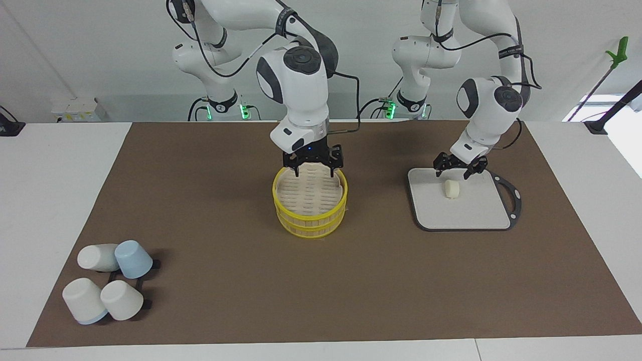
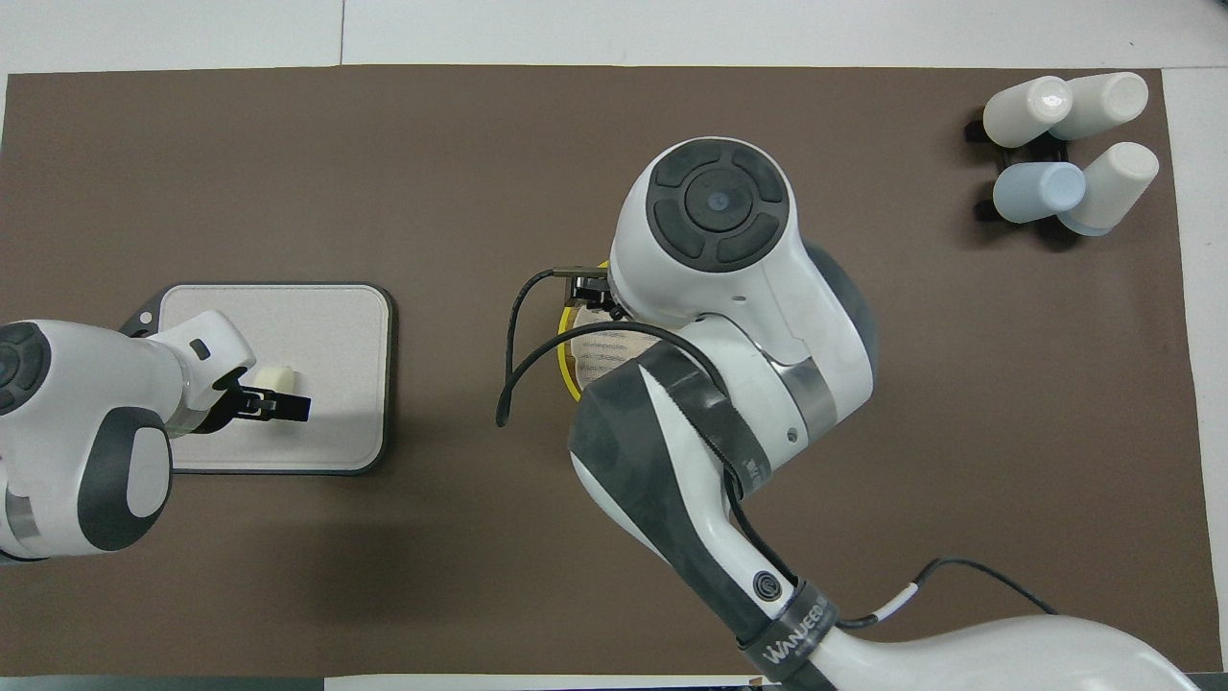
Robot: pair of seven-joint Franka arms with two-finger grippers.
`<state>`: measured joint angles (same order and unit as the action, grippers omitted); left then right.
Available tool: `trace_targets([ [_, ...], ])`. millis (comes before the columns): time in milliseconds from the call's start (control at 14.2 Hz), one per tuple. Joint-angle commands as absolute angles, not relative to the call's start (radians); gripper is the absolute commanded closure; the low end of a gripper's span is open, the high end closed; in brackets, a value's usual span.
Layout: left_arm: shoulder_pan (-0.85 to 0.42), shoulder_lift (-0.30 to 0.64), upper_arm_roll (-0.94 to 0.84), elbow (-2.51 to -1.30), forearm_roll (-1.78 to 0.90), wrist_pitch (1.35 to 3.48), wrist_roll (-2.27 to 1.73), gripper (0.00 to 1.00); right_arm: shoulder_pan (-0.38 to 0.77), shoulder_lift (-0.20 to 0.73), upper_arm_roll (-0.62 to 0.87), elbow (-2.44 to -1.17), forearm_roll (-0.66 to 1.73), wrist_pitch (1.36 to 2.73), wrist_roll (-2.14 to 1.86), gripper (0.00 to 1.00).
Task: Place bun in steamer
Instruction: 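Grasp the white bun with the left gripper while the right gripper grips the lid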
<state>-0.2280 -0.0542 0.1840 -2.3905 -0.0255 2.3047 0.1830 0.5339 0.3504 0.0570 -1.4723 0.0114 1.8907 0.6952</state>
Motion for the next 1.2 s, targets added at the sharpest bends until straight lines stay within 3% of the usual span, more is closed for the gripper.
trace_targets([
  [0,-0.229,-0.037,0.189,-2.448,-0.009,2.413,0.224,0.00,0.578,0.400,0.054,-1.451,0.014,1.913,0.756,0.00],
  [282,-0.229,-0.037,0.189,-2.480,-0.009,2.453,0.222,0.00,0.626,0.451,0.054,-1.459,0.003,1.974,0.837,0.00],
  [565,-0.224,-0.035,0.189,-2.476,-0.009,2.456,0.224,0.51,0.655,0.457,0.052,-1.500,0.002,2.028,0.873,0.00],
  [706,-0.224,-0.032,0.189,-2.471,-0.009,2.456,0.224,0.67,0.655,0.456,0.051,-1.519,-0.009,2.036,0.874,0.13],
  [776,-0.222,-0.031,0.189,-2.467,-0.009,2.454,0.224,0.69,0.655,0.456,0.051,-1.523,-0.009,2.040,0.873,0.22],
  [918,-0.222,-0.028,0.189,-2.453,-0.009,2.450,0.221,0.69,0.653,0.454,0.051,-1.534,-0.011,2.043,0.870,0.29],
  [1059,-0.222,-0.012,0.189,-2.418,-0.009,2.425,0.216,0.69,0.652,0.454,0.051,-1.537,-0.017,2.043,0.865,0.44],
  [1129,-0.224,-0.009,0.189,-2.392,-0.011,2.393,0.213,0.69,0.652,0.453,0.051,-1.540,-0.020,2.048,0.865,0.46],
])
